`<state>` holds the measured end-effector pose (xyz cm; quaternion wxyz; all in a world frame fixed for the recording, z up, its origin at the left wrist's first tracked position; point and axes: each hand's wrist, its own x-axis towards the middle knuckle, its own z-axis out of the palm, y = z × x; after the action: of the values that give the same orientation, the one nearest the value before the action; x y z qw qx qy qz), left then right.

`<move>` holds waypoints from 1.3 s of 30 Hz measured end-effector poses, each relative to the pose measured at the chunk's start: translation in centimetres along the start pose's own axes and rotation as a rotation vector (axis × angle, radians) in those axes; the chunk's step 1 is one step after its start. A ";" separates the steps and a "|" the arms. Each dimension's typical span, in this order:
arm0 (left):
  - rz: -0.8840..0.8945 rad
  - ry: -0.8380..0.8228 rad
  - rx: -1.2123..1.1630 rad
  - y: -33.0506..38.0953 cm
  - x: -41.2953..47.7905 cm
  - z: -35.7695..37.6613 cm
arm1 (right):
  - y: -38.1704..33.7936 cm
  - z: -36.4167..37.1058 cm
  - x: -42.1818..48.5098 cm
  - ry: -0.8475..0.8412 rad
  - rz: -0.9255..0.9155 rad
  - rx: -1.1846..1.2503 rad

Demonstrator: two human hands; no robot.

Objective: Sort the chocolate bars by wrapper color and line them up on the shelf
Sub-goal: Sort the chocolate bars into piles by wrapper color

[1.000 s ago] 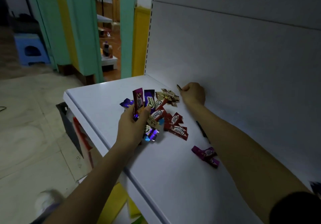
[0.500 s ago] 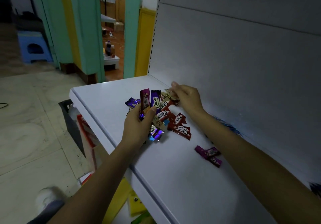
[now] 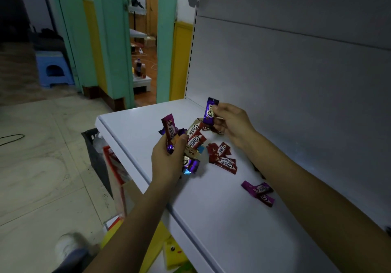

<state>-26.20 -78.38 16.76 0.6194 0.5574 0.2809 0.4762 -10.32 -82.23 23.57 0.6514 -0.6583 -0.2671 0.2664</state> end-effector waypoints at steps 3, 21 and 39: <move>0.020 0.124 -0.006 -0.1 0.2 0.1 | 1.3 0.7 0.9 0.043 0.016 -0.136; 0.012 0.175 0.009 -0.5 0.7 0.3 | 4.1 5.4 1.8 -0.056 -0.015 -0.400; -0.021 0.021 0.131 -1.1 0.7 0.3 | 2.4 -2.4 5.7 0.405 -0.324 -0.632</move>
<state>-25.36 -77.79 15.92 0.5834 0.5889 0.3238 0.4561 -4.52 -79.99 21.21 0.4900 -0.8146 -0.3024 -0.0698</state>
